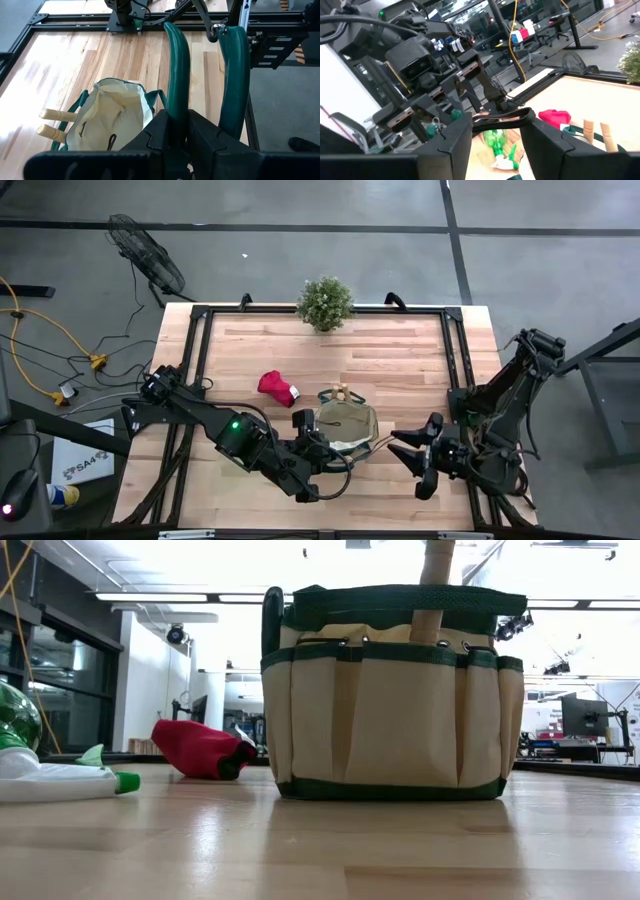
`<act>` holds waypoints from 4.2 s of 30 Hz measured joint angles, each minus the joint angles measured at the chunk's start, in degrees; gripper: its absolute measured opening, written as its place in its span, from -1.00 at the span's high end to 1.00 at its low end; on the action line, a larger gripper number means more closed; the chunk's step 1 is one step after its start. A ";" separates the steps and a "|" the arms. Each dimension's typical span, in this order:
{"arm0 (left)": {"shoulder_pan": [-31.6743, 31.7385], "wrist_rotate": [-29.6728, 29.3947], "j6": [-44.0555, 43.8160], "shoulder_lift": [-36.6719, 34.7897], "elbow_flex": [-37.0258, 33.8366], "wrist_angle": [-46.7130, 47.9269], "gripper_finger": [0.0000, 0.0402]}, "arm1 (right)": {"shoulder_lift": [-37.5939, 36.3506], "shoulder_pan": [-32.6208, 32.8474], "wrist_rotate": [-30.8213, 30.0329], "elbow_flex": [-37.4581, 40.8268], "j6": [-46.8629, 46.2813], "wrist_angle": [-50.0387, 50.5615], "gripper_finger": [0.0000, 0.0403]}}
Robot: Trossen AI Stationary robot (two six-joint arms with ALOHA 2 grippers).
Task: Pick & Place Garden tools in Gardening bag
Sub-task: Put the shear scissors into the gardening bag
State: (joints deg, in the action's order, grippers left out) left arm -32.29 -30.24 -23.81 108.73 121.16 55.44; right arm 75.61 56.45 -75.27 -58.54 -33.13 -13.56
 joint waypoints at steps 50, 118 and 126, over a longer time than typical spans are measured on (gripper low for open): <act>0.00 -0.20 -0.04 0.00 -0.02 -0.04 0.78 | 0.00 -8.24 6.39 0.00 -0.22 -3.26 0.47; 0.07 -0.36 -0.46 0.00 -0.02 -0.04 0.77 | 0.66 -14.26 34.76 0.08 4.44 -6.81 0.98; 0.07 -0.55 -0.48 0.00 -0.02 -0.33 0.57 | 0.66 -14.26 34.76 0.09 4.90 -8.92 0.98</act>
State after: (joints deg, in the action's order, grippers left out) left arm -32.23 -30.79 -24.29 108.73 121.14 55.11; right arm 76.27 42.19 -40.51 -58.46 -28.23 -22.48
